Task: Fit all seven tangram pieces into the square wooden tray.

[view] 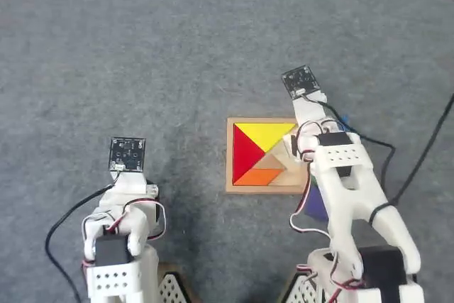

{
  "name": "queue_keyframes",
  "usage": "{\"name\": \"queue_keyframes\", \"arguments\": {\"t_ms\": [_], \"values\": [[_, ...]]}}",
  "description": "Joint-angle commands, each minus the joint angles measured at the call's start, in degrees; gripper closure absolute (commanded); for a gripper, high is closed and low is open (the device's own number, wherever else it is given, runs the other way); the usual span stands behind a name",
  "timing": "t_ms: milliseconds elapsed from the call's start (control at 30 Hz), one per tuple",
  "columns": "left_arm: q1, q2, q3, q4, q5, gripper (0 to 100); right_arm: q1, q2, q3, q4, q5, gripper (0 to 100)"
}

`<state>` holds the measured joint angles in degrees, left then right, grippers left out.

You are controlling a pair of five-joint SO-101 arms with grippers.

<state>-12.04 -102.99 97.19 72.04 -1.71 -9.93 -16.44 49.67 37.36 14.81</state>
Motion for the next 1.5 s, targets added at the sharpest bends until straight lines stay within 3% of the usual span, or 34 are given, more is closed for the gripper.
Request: {"name": "queue_keyframes", "arguments": {"t_ms": [0,1000,1100,1167,1300,1467], "values": [[-0.09,-1.05,-0.75,0.18,0.97,98,0.48,-1.27,-0.53,-1.27,-0.7,99.0],[-0.09,-1.05,-0.75,0.18,0.97,98,0.75,-1.19,-0.44,-1.36,-0.7,98.6],[-0.09,-1.05,-0.75,0.18,0.97,98,1.8,-1.19,-0.62,-0.66,-3.34,98.6],[-0.09,-1.05,-0.75,0.18,0.97,98,3.82,-1.19,-2.11,2.77,-6.59,98.6],[-0.09,-1.05,-0.75,0.18,0.97,98,10.07,-1.19,-9.32,17.1,-0.88,98.6],[-0.09,-1.05,-0.75,0.18,0.97,98,11.56,-1.19,-10.81,20.44,2.55,89.6]]}}
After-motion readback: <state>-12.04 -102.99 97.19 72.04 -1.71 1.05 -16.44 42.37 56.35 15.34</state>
